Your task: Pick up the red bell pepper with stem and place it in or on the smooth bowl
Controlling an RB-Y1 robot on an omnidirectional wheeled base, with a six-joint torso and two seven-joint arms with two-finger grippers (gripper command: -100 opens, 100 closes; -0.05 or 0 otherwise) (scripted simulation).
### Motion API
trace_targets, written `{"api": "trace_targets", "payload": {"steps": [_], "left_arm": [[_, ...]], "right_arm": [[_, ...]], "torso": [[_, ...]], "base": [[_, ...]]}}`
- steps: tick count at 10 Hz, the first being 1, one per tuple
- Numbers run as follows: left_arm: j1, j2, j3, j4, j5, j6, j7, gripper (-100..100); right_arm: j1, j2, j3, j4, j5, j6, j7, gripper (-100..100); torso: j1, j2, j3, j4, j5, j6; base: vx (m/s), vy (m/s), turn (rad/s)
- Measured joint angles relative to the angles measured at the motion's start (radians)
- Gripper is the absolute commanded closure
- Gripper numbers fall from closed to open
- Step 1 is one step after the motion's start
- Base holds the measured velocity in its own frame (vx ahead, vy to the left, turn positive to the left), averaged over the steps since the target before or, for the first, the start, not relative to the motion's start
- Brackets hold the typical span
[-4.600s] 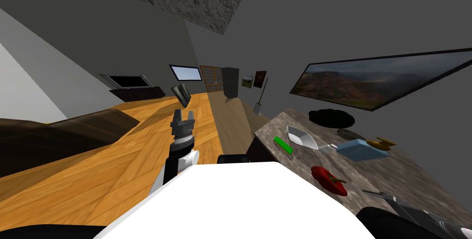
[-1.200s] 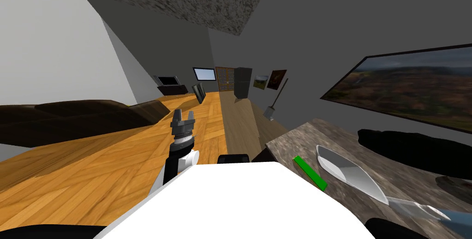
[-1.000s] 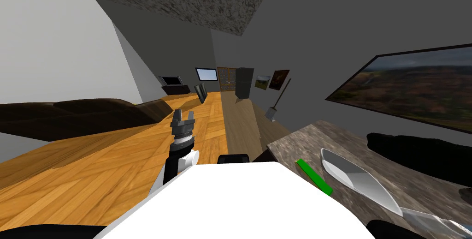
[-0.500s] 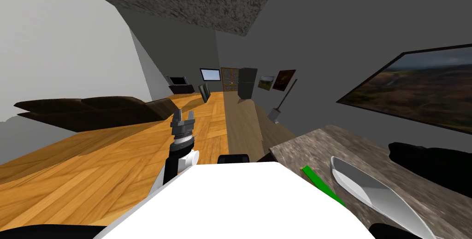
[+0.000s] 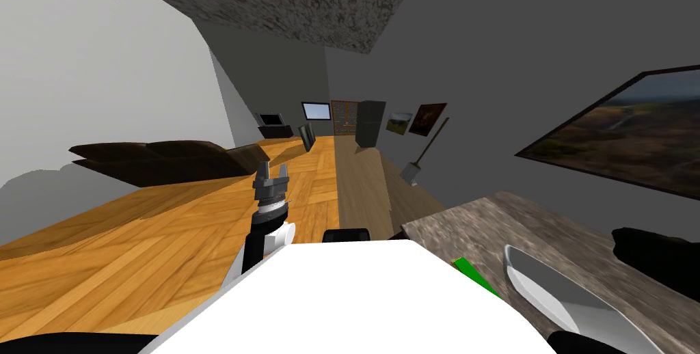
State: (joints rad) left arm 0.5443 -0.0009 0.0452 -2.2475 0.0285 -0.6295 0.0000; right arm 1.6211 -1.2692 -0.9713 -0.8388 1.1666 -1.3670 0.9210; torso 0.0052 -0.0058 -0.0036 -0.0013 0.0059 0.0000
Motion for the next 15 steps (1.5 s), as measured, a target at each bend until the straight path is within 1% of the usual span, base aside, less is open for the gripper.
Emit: {"api": "trace_targets", "payload": {"steps": [2, 4, 5, 7, 11, 13, 14, 15], "left_arm": [[0.0, 0.0, 0.0, 0.0, 0.0, 0.0, 0.0, 0], [0.0, 0.0, 0.0, 0.0, 0.0, 0.0, 0.0, 0], [0.0, 0.0, 0.0, 0.0, 0.0, 0.0, 0.0, 0], [0.0, 0.0, 0.0, 0.0, 0.0, 0.0, 0.0, 0], [0.0, 0.0, 0.0, 0.0, 0.0, 0.0, 0.0, 0], [0.0, 0.0, 0.0, 0.0, 0.0, 0.0, 0.0, 0], [0.0, 0.0, 0.0, 0.0, 0.0, 0.0, 0.0, 0], [0.0, 0.0, 0.0, 0.0, 0.0, 0.0, 0.0, 0]], "right_arm": [[-0.013, -0.024, -0.018, 0.049, 0.007, -0.027, -0.004, 100], [-0.019, -0.049, -0.047, 0.092, 0.015, -0.06, -0.011, 100], [-0.033, -0.066, -0.052, 0.127, 0.02, -0.079, -0.009, 100], [-0.039, -0.09, -0.079, 0.155, 0.031, -0.113, -0.026, 100], [-0.068, -0.135, -0.111, 0.232, 0.049, -0.196, -0.038, 100], [-0.072, -0.145, -0.127, 0.241, 0.054, -0.238, -0.053, 100], [-0.082, -0.157, -0.127, 0.265, 0.057, -0.264, -0.05, 100], [-0.086, -0.161, -0.129, 0.275, 0.059, -0.286, -0.047, 100]], "torso": [[0.0, 0.0, 0.0, 0.0, 0.0, 0.0], [0.001, -0.001, -0.001, 0.0, 0.001, 0.0], [0.001, -0.001, -0.001, 0.0, 0.001, 0.0], [0.002, -0.002, -0.001, 0.0, 0.001, 0.001], [0.004, -0.001, -0.001, 0.0, 0.002, 0.001], [0.006, -0.001, -0.001, 0.0, 0.003, 0.002], [0.006, 0.0, 0.0, 0.0, 0.003, 0.002], [0.007, 0.0, 0.0, 0.0, 0.004, 0.003]], "base": [[0.031, -0.044, 0.073], [0.032, -0.041, 0.067], [0.034, -0.047, 0.07], [0.034, -0.038, 0.059], [0.035, -0.035, 0.051], [0.025, -0.017, 0.029], [0.019, -0.01, 0.019], [0.015, -0.006, 0.006]]}}
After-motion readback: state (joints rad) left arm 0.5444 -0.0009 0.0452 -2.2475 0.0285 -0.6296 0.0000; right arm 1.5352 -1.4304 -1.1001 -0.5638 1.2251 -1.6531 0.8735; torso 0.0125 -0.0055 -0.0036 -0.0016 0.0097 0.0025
